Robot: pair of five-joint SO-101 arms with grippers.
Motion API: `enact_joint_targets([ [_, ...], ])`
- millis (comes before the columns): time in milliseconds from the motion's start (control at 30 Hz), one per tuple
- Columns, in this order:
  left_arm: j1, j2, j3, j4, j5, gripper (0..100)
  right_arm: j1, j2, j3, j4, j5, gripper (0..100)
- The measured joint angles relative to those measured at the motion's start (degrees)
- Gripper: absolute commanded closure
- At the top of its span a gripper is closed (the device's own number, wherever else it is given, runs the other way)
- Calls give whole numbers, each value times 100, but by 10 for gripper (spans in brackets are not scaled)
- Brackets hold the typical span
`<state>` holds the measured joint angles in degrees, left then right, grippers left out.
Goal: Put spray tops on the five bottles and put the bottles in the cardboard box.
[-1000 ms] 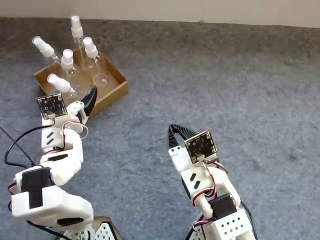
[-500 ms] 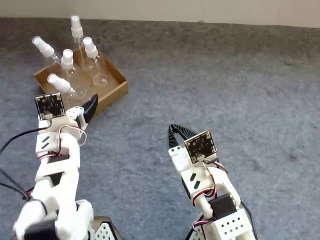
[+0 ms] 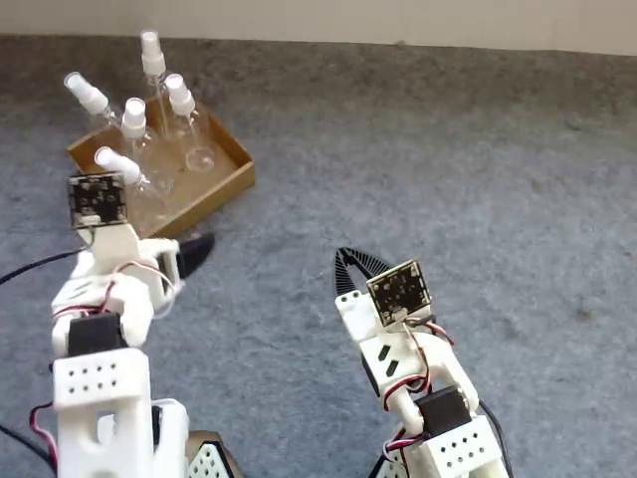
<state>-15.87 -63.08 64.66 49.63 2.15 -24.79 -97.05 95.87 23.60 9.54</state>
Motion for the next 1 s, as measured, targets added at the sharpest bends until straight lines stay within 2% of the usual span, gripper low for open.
enact_joint_targets([
  [100,308,-466,-193,800,0,654,0,0,0,158,0,994],
  [333,835,-1556,-501,2004,-35,1000,0,0,0,167,0,994],
  [433,985,-2040,-510,2180,-35,966,0,0,0,167,0,994],
  [733,1073,-3464,-510,2936,-35,966,0,0,0,167,0,994],
  [1000,1081,-4000,-510,3420,-35,966,0,0,0,167,0,994],
])
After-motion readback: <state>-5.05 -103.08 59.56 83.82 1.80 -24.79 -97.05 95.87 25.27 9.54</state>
